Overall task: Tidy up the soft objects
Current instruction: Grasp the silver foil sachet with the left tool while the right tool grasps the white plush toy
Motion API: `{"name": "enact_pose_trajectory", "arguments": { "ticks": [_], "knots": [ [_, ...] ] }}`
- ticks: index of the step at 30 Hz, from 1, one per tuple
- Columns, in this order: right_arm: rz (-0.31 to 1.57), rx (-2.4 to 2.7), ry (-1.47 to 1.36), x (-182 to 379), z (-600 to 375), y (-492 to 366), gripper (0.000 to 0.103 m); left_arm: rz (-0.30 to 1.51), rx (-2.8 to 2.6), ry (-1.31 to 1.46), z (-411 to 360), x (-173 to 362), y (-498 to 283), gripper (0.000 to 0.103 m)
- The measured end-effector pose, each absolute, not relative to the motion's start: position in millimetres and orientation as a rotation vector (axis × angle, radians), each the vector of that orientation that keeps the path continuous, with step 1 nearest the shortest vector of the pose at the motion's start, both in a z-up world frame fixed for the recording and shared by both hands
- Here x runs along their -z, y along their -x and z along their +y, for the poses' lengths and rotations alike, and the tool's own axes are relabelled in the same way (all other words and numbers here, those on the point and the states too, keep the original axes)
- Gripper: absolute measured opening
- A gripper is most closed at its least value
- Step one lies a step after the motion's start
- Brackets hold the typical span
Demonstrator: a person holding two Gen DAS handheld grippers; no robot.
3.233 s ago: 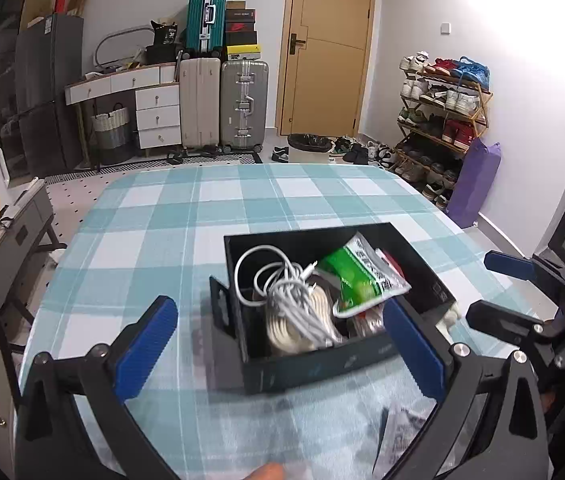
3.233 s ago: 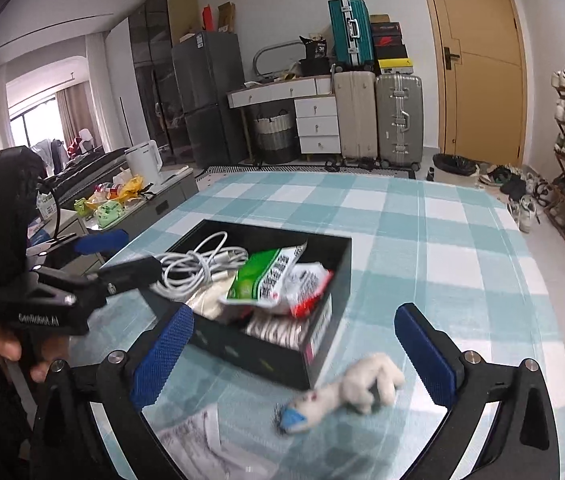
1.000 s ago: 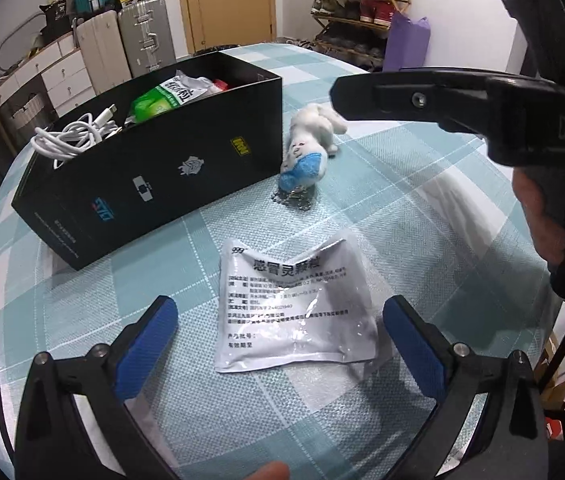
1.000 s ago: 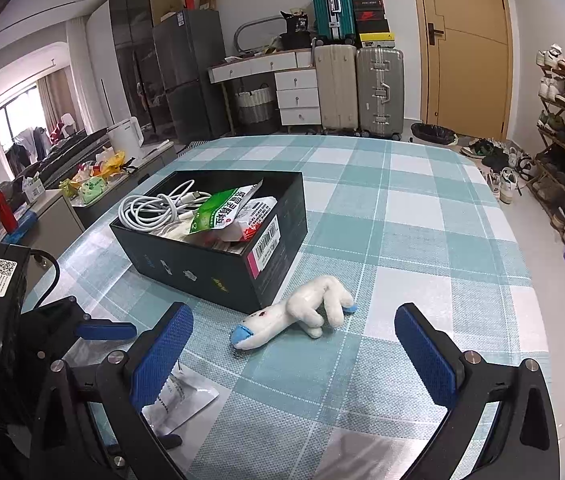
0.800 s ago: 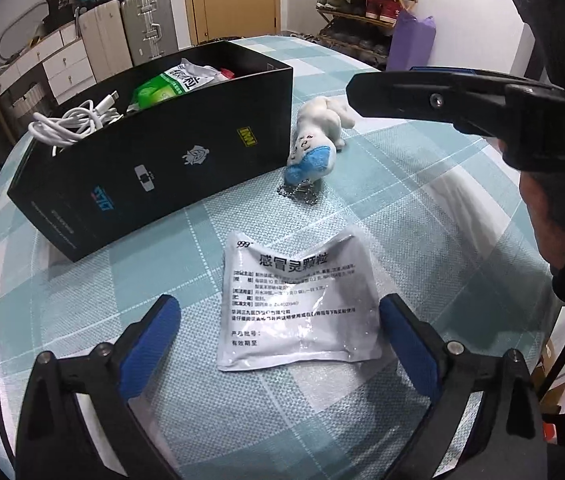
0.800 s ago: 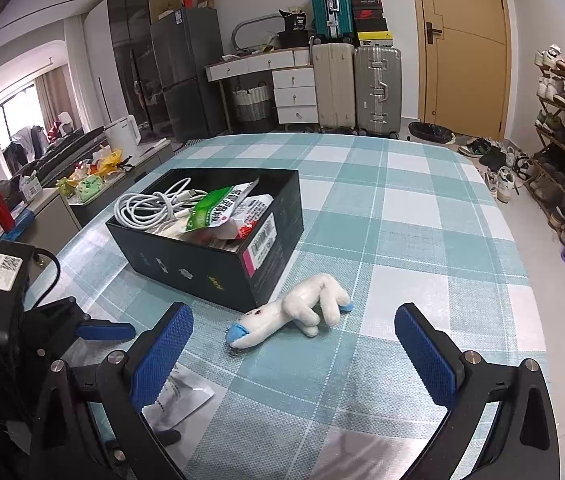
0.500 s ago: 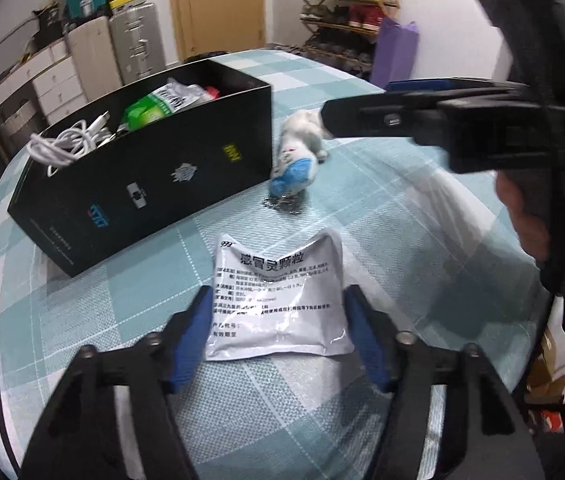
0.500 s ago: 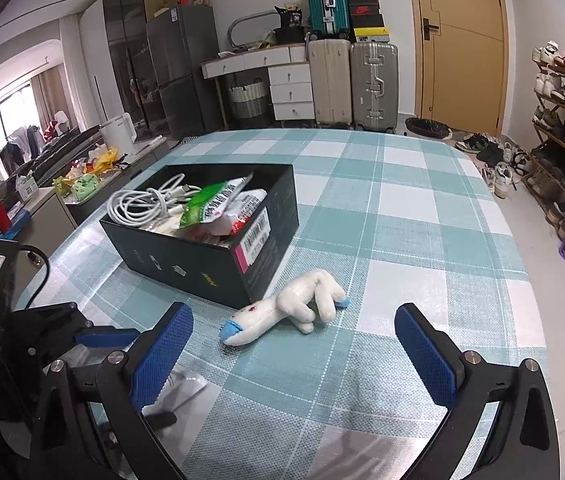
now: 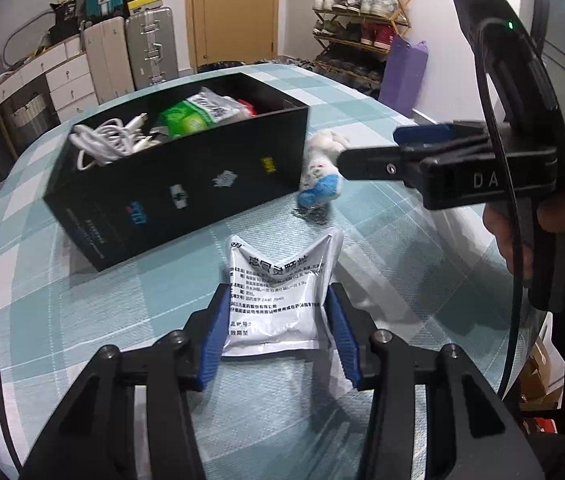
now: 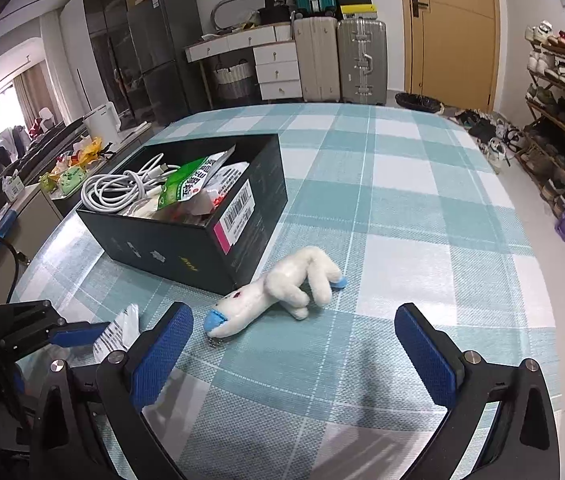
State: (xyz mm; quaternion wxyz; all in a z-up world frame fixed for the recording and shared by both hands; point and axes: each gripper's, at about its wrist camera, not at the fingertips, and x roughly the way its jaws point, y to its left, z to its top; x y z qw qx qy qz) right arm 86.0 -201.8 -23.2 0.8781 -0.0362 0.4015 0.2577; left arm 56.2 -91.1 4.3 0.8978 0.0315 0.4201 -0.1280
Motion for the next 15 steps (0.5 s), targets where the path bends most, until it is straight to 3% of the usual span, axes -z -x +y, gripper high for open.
{"name": "enact_pose_trajectory", "arguments": {
  "ticks": [15],
  "knots": [
    [0.934,-0.514,0.116,43.7,-172.3,-102.2,0.102,0.852,0.163,0.009,-52.7,0.6,-51.1,0.047]
  ]
}}
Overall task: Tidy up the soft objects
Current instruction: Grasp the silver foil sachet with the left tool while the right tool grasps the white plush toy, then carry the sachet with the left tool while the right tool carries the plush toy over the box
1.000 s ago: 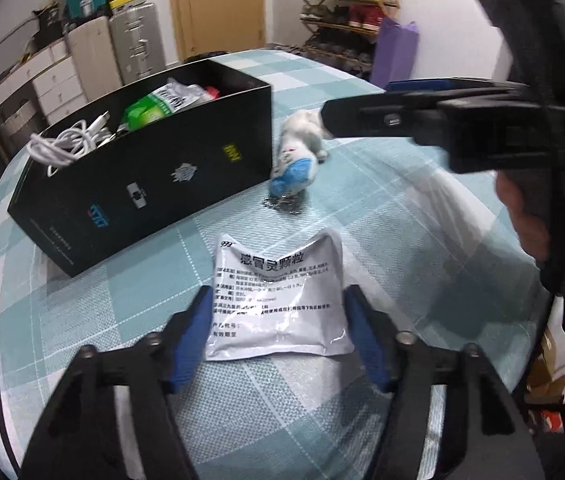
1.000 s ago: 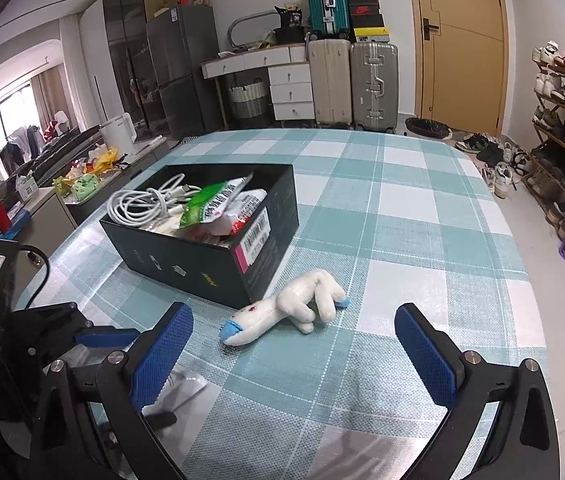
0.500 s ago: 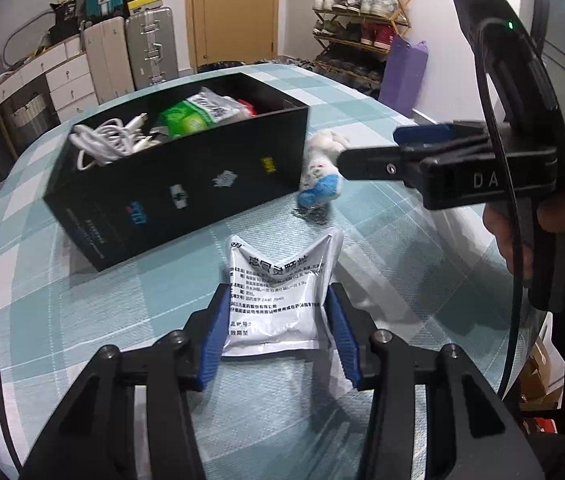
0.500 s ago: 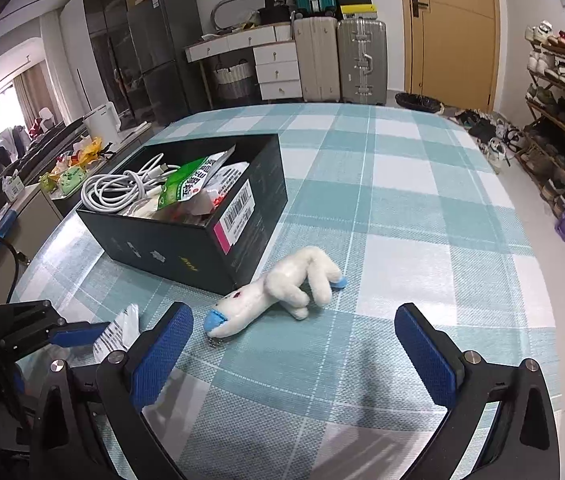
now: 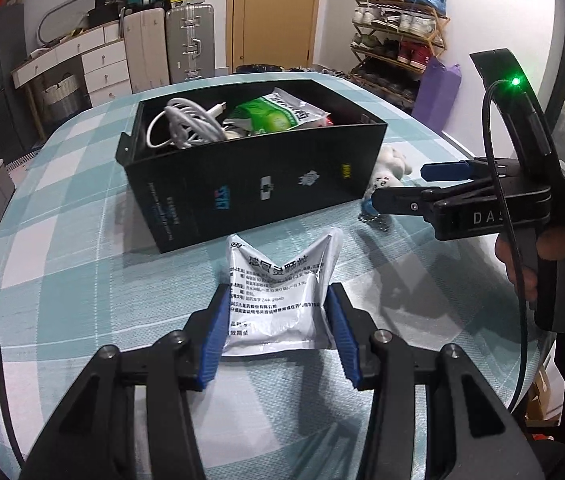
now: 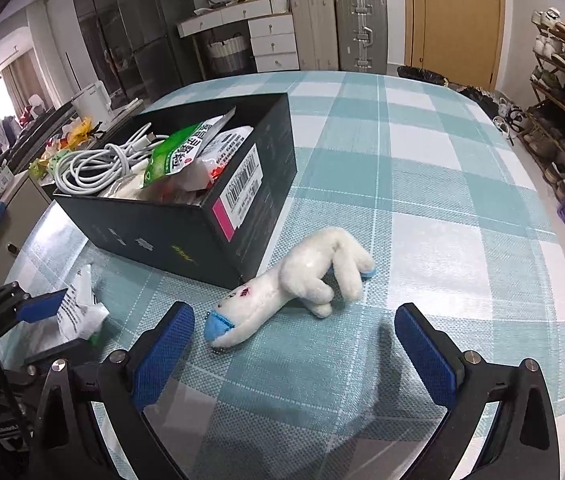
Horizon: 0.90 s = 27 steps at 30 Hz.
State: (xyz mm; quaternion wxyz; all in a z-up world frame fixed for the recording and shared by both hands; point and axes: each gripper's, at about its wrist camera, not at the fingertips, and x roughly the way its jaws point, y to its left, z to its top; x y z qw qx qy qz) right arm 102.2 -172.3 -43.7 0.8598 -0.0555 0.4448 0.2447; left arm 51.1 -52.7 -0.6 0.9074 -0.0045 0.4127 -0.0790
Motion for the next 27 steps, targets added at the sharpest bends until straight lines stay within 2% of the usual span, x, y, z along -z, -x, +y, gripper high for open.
{"name": "enact_pose_trajectory", "arguments": {
  "ticks": [3,5,7,9,16,27],
  "knots": [
    [0.929,-0.509,0.138,45.4,-168.7,-105.3,0.1,0.855,0.16,0.014,-51.1,3.0,-51.2,0.047],
    [0.926,-0.515,0.145,45.6,-166.2,-106.9,0.094,0.856,0.159,0.011,-51.3,3.5,-52.0,0.047],
    [0.93,-0.522,0.151,46.0,-164.2,-108.3,0.081,0.856,0.161,0.011,-53.7,3.1,-52.3,0.047],
    [0.926,-0.525,0.154,46.1,-162.7,-108.5,0.081,0.858,0.162,0.01,-53.0,3.1,-52.9,0.047],
    [0.919,-0.546,0.129,44.3,-169.6,-106.2,0.064,0.863,0.161,0.009,-52.9,4.0,-54.5,0.047],
    [0.887,-0.564,0.071,36.3,-188.1,-91.5,0.061,0.819,0.126,0.035,-39.2,-6.7,-51.0,0.047]
  ]
}}
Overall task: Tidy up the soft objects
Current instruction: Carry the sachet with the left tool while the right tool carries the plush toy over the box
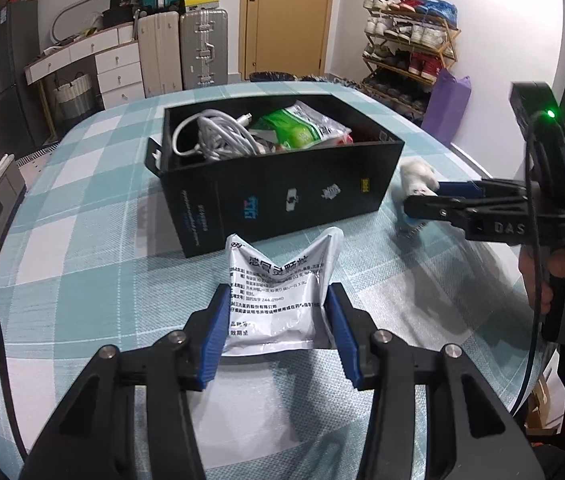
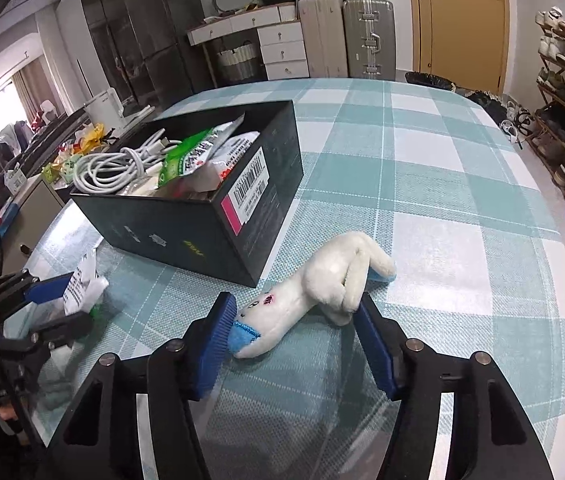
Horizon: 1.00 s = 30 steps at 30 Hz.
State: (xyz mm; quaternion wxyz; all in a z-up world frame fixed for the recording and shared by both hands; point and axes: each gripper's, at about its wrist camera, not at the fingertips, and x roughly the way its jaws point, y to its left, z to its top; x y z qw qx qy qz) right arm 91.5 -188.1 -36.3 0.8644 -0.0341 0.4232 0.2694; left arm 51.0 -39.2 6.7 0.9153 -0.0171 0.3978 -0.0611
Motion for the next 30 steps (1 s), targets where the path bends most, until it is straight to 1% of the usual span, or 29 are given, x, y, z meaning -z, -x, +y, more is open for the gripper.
{"name": "enact_pose_trajectory", "arguments": {
  "ticks": [18,30],
  "knots": [
    [0.663,-0.668,0.042,-14.6,-190.8,-45.9,0.061,0.683,0.065,0.07,-17.5,-44.2,-38.0,0.047],
    [0.604,-0.718,0.045,-29.8,-170.3,-37.4,0.061,0.637,0.062,0.049,-12.2,-65.5,-59.8,0.047]
  ]
}}
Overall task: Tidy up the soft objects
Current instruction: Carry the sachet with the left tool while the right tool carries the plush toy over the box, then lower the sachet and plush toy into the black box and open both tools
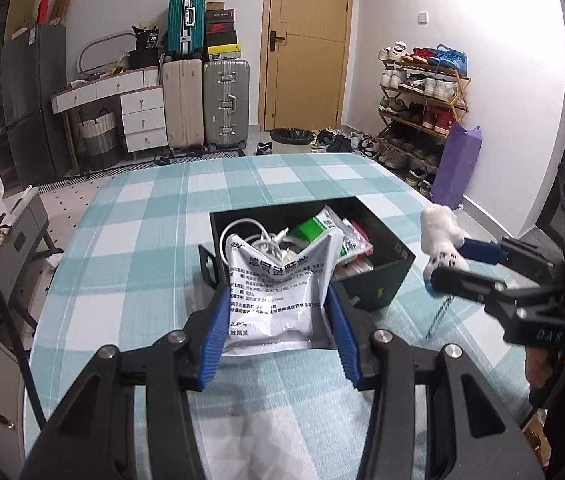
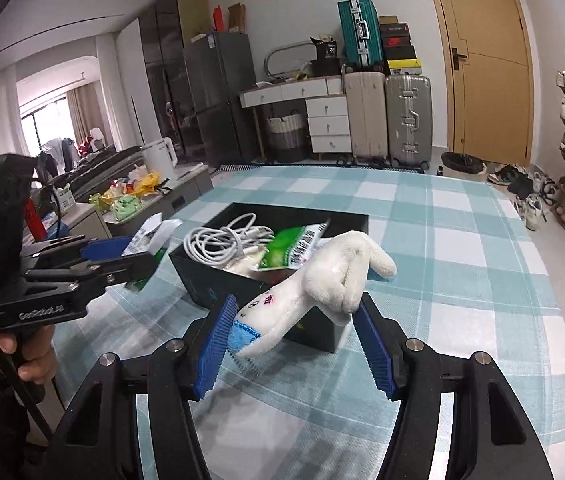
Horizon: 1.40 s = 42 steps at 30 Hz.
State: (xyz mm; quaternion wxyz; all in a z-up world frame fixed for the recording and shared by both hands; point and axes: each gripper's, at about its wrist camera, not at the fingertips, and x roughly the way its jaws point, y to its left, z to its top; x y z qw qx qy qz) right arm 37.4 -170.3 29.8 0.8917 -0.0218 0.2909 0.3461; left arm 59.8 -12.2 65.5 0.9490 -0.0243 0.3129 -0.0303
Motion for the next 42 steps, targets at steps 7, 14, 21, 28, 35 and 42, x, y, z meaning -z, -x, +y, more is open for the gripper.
{"name": "enact_pose_trajectory", "arguments": {
  "ticks": [7,14,21,28,35,42],
  "knots": [
    [0.599,-0.735,0.059,-34.7,-159.2,-46.3,0.061,0.635,0.065,0.049,-13.8,-74.0,-80.6,0.047],
    [0.593,-0.724,0.083,-39.7,-151.7,-65.6,0.061,0.648,0.071,0.051,-17.7,-74.7,-105.7,0.047],
    [0.586,-0.703,0.106,-39.5,-141.8,-83.2,0.061,0.665,0.074,0.051,-21.5,-70.3,-128.5,0.047],
    [0.585,-0.7,0.152,-34.6,-129.6,-99.0,0.061,0.678,0.075,0.062,-22.3,-62.3,-145.5,0.047],
    [0.593,-0.707,0.228,-26.1,-115.3,-109.5,0.061,0.692,0.082,0.063,-23.9,-54.5,-157.2,0.047],
    [0.618,-0.722,0.314,-11.8,-106.9,-122.9,0.061,0.704,0.083,0.048,-25.1,-49.1,-160.5,0.048]
  ]
}}
